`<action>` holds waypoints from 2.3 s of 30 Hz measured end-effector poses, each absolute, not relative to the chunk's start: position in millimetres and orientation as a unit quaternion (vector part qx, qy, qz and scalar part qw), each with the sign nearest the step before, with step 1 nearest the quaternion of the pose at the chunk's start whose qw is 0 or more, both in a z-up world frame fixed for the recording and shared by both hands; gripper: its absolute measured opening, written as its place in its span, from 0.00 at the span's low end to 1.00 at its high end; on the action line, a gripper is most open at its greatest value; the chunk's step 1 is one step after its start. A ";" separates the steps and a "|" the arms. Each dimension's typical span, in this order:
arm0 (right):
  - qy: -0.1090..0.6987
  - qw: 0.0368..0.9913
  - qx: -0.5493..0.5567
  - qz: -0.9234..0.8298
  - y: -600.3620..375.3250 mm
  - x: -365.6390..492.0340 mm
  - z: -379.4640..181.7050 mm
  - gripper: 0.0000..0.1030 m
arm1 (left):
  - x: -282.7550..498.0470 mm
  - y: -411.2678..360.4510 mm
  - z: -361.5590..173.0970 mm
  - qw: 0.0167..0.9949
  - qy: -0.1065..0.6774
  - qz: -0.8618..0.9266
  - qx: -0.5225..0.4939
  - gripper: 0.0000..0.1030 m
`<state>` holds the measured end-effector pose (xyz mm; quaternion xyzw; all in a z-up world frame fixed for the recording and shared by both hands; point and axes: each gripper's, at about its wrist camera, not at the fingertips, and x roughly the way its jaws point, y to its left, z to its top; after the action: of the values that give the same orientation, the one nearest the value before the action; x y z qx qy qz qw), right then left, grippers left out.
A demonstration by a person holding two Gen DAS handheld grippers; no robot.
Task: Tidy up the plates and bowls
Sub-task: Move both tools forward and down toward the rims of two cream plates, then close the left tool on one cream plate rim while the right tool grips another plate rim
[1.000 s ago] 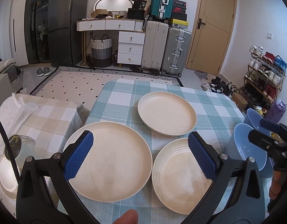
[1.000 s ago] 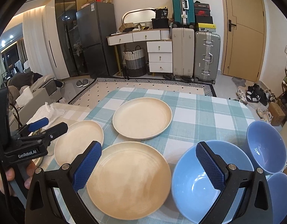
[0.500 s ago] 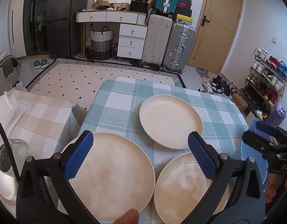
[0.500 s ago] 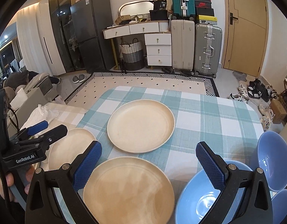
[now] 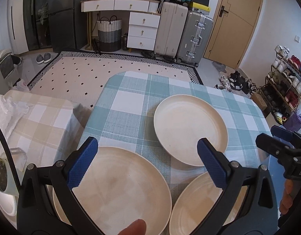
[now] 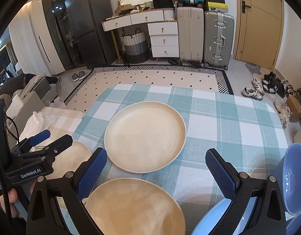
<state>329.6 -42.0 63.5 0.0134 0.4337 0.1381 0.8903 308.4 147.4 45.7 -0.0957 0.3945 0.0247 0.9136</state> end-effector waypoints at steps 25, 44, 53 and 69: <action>0.523 0.843 0.075 0.104 -56.5 412.0 -13.0 0.82 | 406.2 144.0 -34.3 0.875 0.470 0.010 -0.112 0.87; 0.576 0.805 0.126 0.066 -60.7 442.4 -41.8 0.59 | 431.5 137.3 -54.7 0.856 0.504 -0.005 -0.115 0.67; 0.589 0.797 0.122 0.062 -53.5 444.8 -52.5 0.50 | 436.5 130.8 -68.7 0.845 0.524 -0.012 -0.107 0.41; 0.577 0.810 0.100 0.040 -50.3 439.9 -55.4 0.35 | 434.5 122.6 -75.0 0.848 0.523 -0.017 -0.086 0.16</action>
<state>439.9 -50.3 -55.4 0.1005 0.5769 0.0404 0.8096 434.5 122.6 -75.0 -0.0860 0.5226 -0.0170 0.8481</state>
